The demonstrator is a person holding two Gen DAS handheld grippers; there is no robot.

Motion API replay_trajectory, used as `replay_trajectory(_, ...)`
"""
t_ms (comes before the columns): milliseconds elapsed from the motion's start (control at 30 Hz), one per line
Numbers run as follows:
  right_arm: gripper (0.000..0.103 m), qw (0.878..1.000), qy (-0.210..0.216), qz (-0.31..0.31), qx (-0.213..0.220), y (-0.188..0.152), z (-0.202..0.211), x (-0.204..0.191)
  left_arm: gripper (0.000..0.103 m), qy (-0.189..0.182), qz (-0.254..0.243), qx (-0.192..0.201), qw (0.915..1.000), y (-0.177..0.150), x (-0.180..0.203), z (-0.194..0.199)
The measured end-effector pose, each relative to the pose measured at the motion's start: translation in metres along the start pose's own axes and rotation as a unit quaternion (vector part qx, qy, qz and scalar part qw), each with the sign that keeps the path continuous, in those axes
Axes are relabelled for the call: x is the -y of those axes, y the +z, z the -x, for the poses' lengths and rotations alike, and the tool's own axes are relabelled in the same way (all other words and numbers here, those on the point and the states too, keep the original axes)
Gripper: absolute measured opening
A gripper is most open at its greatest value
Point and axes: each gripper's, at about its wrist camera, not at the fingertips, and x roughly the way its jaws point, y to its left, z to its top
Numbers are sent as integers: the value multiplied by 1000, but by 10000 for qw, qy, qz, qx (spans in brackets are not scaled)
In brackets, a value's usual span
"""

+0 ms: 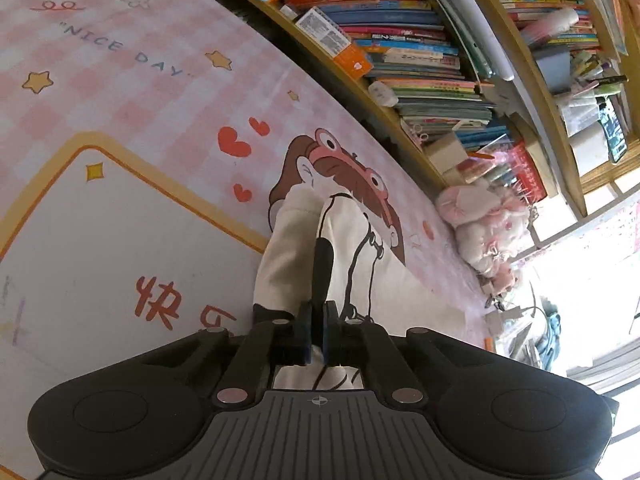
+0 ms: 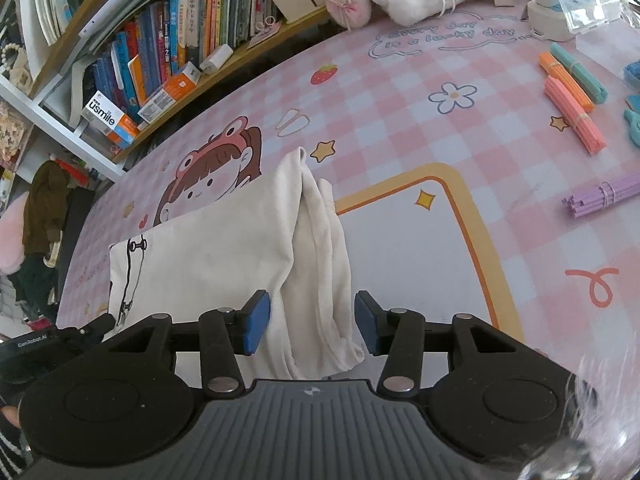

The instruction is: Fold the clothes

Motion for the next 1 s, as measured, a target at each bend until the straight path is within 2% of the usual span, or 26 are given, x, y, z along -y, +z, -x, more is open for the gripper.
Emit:
replay_trajectory(100, 50, 10000, -12, -58, -25, -1, 1, 1, 17, 71, 11, 29, 10000, 4, -2, 4)
replay_trajectory(167, 53, 9999, 1, -133, -50, -2, 1, 3, 35, 162, -38, 78, 9998, 6, -2, 9)
replay_trajectory(233, 56, 9997, 29, -232, -78, -2, 0, 4, 74, 321, -185, 189, 9991, 7, -2, 15)
replay_trajectory(267, 58, 9995, 36, -286, -93, -2, -1, 5, 79, 366, -250, 239, 9987, 6, -3, 18)
replay_trajectory(333, 59, 9992, 49, -380, -117, -2, -2, 6, 80, 382, -314, 271, 9984, 6, -4, 20)
replay_trajectory(833, 63, 9972, 52, -719, -171, -1, -8, 11, 80, 394, -330, -330, 9981, 2, -10, 4)
replay_trajectory(1000, 65, 9960, 290, -796, -293, 3, -13, 14, 80, 415, -335, -407, 9977, 1, -9, -2)
